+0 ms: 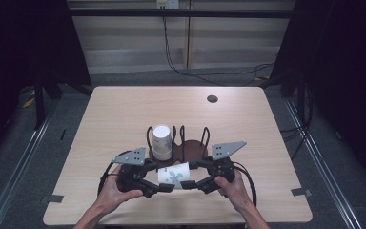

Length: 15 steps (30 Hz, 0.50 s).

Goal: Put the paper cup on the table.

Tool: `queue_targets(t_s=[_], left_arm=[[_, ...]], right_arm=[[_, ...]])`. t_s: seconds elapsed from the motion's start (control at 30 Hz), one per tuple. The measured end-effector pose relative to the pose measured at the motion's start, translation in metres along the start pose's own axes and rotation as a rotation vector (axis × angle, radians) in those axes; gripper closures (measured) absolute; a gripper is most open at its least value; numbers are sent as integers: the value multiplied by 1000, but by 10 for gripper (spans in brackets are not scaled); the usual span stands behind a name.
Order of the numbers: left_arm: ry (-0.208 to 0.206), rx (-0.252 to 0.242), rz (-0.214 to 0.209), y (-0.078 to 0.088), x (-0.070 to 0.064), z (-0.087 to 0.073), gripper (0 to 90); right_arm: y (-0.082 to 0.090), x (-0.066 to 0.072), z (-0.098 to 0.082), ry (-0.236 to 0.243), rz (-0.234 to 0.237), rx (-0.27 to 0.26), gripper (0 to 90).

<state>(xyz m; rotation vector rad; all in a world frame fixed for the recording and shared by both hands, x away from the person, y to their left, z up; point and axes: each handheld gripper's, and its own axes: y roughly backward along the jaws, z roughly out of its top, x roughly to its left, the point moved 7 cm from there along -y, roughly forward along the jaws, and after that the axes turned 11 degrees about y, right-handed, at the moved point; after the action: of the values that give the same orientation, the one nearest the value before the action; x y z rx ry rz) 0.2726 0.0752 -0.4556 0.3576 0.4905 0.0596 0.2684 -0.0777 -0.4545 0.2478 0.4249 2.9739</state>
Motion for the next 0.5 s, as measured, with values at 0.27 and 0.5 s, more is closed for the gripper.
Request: queue_targets(t_s=[0.27, 0.5], left_arm=[[-1, 9, 41, 2, 3, 0, 247], [8, 43, 62, 2, 8, -4, 184]], right_arm=[[2, -1, -1, -6, -2, 7, 328], [7, -4, -1, -11, -26, 9, 331]])
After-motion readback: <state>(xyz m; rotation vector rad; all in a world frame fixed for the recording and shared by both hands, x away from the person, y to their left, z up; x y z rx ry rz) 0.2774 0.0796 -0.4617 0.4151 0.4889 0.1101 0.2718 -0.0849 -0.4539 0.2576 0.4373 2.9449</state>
